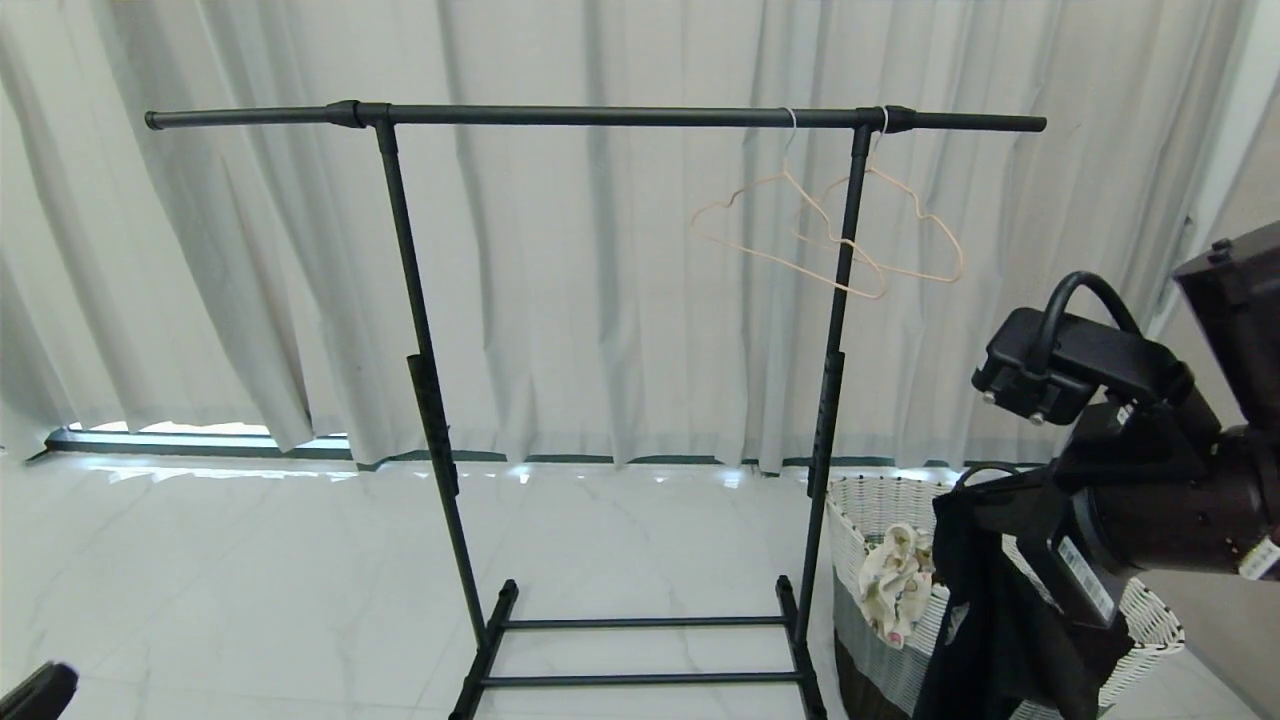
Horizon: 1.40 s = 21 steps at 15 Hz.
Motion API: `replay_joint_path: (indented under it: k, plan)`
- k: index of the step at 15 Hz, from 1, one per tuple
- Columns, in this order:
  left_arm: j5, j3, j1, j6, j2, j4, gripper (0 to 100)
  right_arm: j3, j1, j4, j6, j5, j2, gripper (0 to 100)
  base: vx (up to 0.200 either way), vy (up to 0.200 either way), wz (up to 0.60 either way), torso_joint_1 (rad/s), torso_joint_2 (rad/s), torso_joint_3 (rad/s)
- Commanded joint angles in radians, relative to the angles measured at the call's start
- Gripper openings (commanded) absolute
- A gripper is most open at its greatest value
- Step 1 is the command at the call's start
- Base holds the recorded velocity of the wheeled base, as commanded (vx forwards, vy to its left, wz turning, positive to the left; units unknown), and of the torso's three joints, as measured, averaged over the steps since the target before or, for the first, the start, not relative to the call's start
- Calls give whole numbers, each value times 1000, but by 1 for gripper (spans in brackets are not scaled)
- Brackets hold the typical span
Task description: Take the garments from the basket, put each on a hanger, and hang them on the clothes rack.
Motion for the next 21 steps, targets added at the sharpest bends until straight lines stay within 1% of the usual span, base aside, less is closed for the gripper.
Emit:
replay_joint_path:
  k: [1, 2, 6, 7, 9, 10, 11, 12, 14, 17, 18, 20, 21]
  plan:
    - [-18, -182, -202, -5, 417, -5, 100, -1, 4, -33, 19, 1, 20, 0, 0, 0, 0, 0, 0, 0]
    - [-16, -205, -300, -6, 501, -7, 100, -4, 7, -56, 27, 4, 30, 0, 0, 0, 0, 0, 0, 0]
    - [13, -289, -573, -14, 774, -7, 100, -7, 70, -128, 28, 4, 60, 0, 0, 0, 0, 0, 0, 0]
    - [15, -300, -633, -14, 828, -8, 100, -7, 76, -139, 30, 4, 66, 0, 0, 0, 0, 0, 0, 0]
    - [16, -312, -736, -14, 929, -51, 100, -7, 79, -159, 30, 9, 71, 0, 0, 0, 0, 0, 0, 0]
    - [16, -341, -776, -16, 973, -65, 100, -7, 79, -165, 32, 19, 71, 0, 0, 0, 0, 0, 0, 0]
    - [16, -386, -811, -34, 1030, -67, 100, -9, 81, -165, 36, 32, 68, 0, 0, 0, 0, 0, 0, 0]
    - [16, -441, -845, -66, 1095, -70, 100, -13, 82, -164, 44, 45, 65, 0, 0, 0, 0, 0, 0, 0]
    - [21, -531, -891, -131, 1220, -111, 100, -21, 82, -164, 48, 50, 62, 0, 0, 0, 0, 0, 0, 0]
    - [50, -557, -900, -138, 1365, -218, 100, -21, 84, -164, 48, 51, 53, 0, 0, 0, 0, 0, 0, 0]
    - [74, -559, -894, -140, 1444, -301, 100, -21, 90, -164, 48, 56, 48, 0, 0, 0, 0, 0, 0, 0]
    - [79, -557, -891, -161, 1510, -344, 100, -21, 93, -164, 48, 56, 40, 0, 0, 0, 0, 0, 0, 0]
    - [81, -559, -886, -170, 1538, -344, 100, -20, 93, -162, 50, 56, 39, 0, 0, 0, 0, 0, 0, 0]
